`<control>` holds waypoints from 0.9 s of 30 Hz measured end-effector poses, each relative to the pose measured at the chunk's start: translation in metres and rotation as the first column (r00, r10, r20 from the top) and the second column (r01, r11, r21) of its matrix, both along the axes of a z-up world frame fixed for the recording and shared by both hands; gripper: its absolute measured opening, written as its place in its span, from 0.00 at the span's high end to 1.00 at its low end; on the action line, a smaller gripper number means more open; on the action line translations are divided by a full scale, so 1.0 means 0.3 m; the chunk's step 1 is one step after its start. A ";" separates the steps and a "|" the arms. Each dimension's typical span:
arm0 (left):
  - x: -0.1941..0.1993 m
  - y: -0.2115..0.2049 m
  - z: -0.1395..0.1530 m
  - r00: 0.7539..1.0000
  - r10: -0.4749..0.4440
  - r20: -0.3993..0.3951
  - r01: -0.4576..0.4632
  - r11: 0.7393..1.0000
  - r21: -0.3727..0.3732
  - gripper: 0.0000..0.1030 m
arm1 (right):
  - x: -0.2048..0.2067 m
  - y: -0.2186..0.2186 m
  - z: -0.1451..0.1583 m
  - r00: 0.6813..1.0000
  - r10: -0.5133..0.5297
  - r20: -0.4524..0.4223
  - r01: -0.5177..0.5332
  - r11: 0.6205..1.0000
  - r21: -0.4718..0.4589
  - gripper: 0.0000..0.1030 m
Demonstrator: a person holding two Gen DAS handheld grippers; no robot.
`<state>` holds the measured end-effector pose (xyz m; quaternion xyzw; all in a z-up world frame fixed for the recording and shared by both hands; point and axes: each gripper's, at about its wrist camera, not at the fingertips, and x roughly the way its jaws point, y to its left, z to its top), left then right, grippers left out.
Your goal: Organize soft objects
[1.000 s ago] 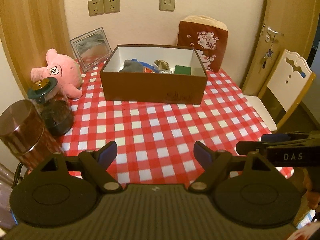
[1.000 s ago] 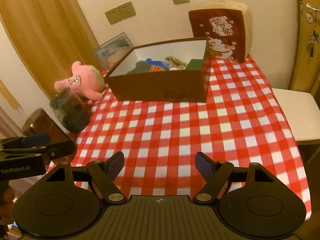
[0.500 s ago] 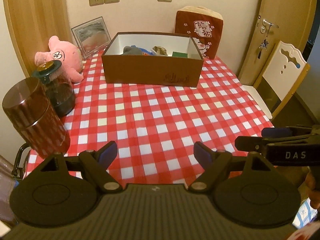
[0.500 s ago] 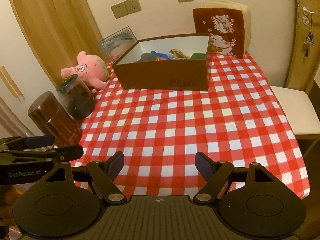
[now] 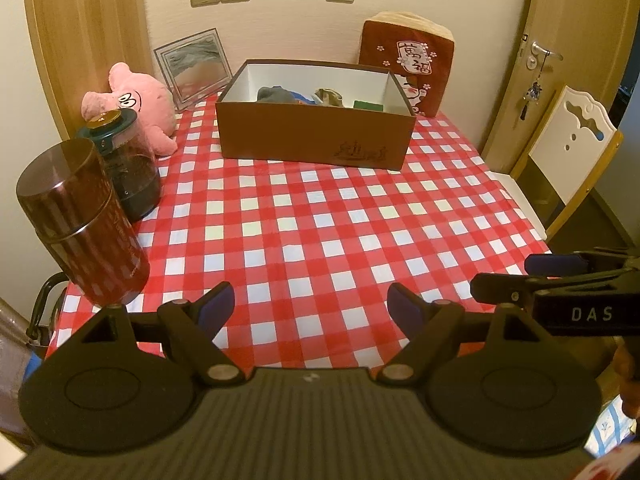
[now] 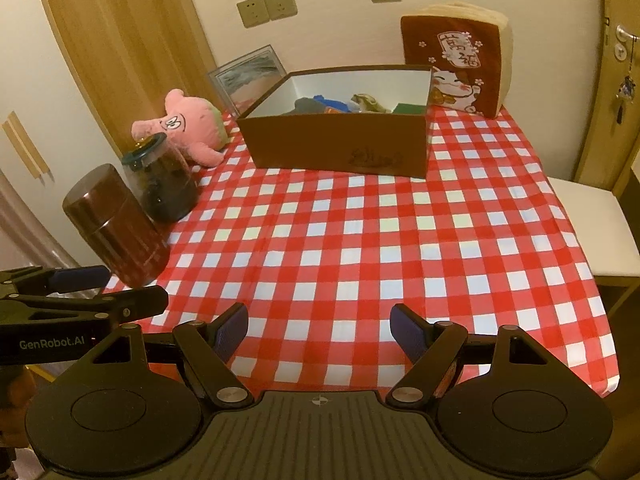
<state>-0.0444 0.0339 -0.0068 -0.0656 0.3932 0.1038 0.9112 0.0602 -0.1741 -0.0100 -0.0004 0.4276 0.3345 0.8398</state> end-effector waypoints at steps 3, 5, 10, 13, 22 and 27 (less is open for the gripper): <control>0.000 -0.001 0.000 1.000 0.002 0.000 -0.002 1.000 -0.001 0.20 | -0.001 0.001 -0.001 1.000 0.000 -0.001 0.000 1.000 0.000 0.25; -0.001 0.000 -0.001 1.000 0.003 -0.001 -0.003 1.000 0.000 0.20 | -0.001 0.004 0.000 1.000 0.001 -0.001 -0.001 1.000 -0.001 0.25; 0.001 0.005 -0.002 1.000 0.007 -0.002 -0.007 1.000 -0.003 0.20 | 0.002 0.016 -0.002 1.000 0.006 -0.005 -0.006 1.000 -0.004 0.25; 0.000 0.006 -0.003 1.000 0.006 -0.002 -0.006 1.000 -0.005 0.20 | 0.007 0.021 -0.004 1.000 0.008 -0.005 -0.008 1.000 -0.006 0.25; 0.003 0.006 -0.003 1.000 0.006 -0.001 -0.006 1.000 -0.005 0.20 | 0.009 0.025 -0.009 1.000 0.009 -0.007 -0.009 1.000 -0.006 0.25; 0.010 0.001 -0.003 1.000 0.008 -0.001 -0.008 1.000 -0.004 0.20 | 0.013 0.024 -0.012 1.000 0.007 -0.008 -0.007 1.000 -0.005 0.25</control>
